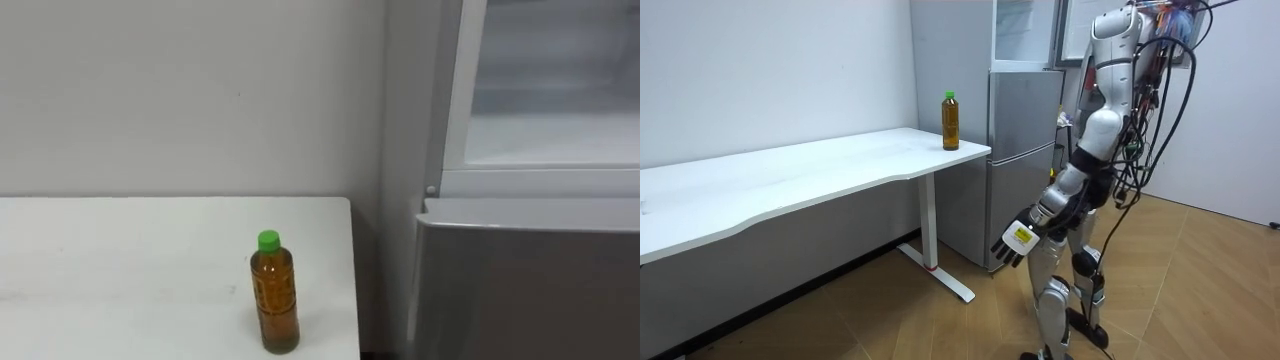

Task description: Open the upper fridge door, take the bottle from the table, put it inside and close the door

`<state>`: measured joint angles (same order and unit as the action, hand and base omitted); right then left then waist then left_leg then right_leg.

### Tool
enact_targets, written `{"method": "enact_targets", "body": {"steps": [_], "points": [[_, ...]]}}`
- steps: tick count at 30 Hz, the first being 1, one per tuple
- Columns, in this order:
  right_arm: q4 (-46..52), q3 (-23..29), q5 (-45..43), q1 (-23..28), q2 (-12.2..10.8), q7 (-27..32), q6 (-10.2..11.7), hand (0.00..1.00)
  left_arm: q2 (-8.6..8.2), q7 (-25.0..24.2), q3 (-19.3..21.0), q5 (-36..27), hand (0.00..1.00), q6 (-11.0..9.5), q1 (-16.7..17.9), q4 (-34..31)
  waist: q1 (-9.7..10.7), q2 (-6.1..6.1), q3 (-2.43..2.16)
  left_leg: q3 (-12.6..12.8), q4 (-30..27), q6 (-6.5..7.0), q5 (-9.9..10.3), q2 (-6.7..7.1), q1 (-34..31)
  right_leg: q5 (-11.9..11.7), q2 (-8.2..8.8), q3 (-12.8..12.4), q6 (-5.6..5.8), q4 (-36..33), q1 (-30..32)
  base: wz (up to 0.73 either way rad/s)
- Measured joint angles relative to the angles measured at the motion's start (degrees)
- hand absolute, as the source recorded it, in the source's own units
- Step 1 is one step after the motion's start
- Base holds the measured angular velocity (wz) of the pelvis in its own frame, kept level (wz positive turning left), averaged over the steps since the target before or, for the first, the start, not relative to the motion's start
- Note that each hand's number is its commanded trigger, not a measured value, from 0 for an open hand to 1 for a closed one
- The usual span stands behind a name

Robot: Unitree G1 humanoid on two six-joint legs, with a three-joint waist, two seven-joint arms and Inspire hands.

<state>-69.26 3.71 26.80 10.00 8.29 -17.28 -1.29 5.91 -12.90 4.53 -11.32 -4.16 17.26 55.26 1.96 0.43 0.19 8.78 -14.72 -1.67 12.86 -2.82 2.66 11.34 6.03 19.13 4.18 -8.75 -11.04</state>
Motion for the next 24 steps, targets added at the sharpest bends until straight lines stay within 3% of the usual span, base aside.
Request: {"method": "enact_targets", "body": {"steps": [9,15,24], "points": [[-0.03,1.59,0.42,0.69,-0.48,1.62,-0.01,0.00,-0.62,0.89,1.05,-0.41,0.00,0.01,-0.18,0.46,-0.77,-0.31,-0.33,0.23,0.08,0.01,-0.01,0.00,0.13,0.00,0.03,-0.28,0.00,-0.04,0.00,0.00],[-0.11,2.08,0.67,0.64,-1.06,4.57,-0.08,0.00,-0.62,1.06,1.12,-0.44,0.00,0.02,-0.18,0.49,-0.72,-0.33,-0.28,0.24,0.22,0.01,-0.01,0.00,0.10,0.00,0.02,-0.27,0.00,-0.01,0.08,0.00],[-0.01,0.87,7.45,0.50,-1.04,3.88,-0.16,0.00,-0.61,1.40,0.74,-2.24,0.00,0.00,-1.19,2.12,-0.81,-0.38,-0.27,0.10,0.33,0.00,0.00,0.02,-0.12,0.01,0.01,0.01,0.02,0.03,0.27,0.00]]}}
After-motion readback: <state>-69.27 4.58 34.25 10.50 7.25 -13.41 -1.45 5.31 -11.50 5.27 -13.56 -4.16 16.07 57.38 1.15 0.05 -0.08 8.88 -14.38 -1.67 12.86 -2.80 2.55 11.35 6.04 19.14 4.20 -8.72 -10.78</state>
